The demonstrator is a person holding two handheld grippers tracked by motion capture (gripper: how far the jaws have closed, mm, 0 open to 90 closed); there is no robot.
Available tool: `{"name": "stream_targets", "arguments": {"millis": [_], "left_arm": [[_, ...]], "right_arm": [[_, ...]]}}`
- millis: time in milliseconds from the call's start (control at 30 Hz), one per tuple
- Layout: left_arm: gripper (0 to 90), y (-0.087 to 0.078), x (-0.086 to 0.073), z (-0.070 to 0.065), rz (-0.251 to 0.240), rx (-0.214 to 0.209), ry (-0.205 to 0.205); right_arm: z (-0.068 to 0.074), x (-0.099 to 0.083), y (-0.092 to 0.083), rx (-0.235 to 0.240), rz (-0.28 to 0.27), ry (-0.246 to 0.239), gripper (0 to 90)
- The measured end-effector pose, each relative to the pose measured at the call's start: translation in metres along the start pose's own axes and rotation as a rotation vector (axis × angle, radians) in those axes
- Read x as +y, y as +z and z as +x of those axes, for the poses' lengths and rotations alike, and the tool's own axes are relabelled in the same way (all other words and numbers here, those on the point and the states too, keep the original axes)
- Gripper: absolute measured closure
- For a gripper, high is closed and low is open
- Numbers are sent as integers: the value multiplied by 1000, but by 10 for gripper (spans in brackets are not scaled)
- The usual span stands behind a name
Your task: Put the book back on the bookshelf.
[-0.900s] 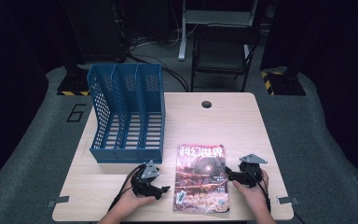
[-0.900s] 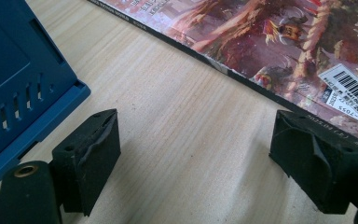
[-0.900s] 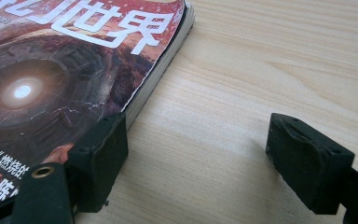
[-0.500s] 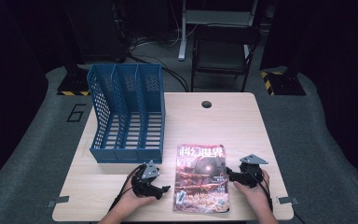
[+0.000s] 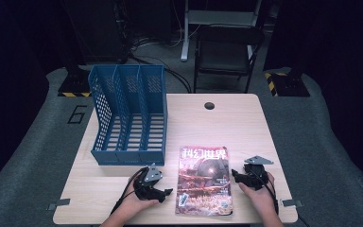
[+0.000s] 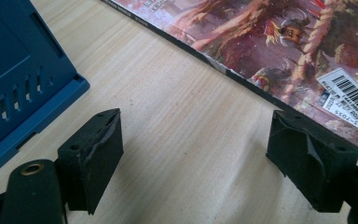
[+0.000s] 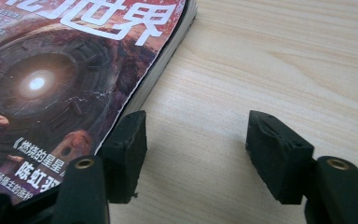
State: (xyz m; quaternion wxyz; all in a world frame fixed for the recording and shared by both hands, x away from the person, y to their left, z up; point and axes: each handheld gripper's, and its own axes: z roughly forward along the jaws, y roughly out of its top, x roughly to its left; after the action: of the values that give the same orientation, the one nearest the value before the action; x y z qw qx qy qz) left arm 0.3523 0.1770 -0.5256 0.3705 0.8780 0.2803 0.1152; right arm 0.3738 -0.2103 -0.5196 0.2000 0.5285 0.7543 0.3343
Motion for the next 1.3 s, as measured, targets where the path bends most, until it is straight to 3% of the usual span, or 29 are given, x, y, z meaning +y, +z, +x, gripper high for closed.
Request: {"name": "stream_targets", "arguments": {"millis": [67,100,267,333,667,733,800,1000,1167,1300], "left_arm": [[243,-1,2,0,-7,-4,-21],[265,-3,3,1,8,-33,-35],[313,-5,7,-2,35,-57,-55],[317,-5,9,-6,22,-67,-64],[332,-3,16,-20,25,-103,-55],[329,-2,17,-22,28,-96,-54],[325,-2,18,-23,27,-117,-65],[313,2,20,-29,19,-103,-82],[314,5,21,-34,17,-106,-64],[312,8,22,-37,17,-99,-51]], "right_arm": [[-1,2,-1,15,12,7,432],[0,2,-1,12,7,7,438],[3,6,-6,17,0,23,478],[4,7,-8,20,-5,35,485],[9,10,-15,55,-13,82,503],[10,11,-16,60,-16,75,503],[12,12,-17,68,-19,77,501],[19,13,-15,102,-23,87,480],[27,13,-7,121,-6,49,458],[31,12,-2,126,10,49,444]]}}
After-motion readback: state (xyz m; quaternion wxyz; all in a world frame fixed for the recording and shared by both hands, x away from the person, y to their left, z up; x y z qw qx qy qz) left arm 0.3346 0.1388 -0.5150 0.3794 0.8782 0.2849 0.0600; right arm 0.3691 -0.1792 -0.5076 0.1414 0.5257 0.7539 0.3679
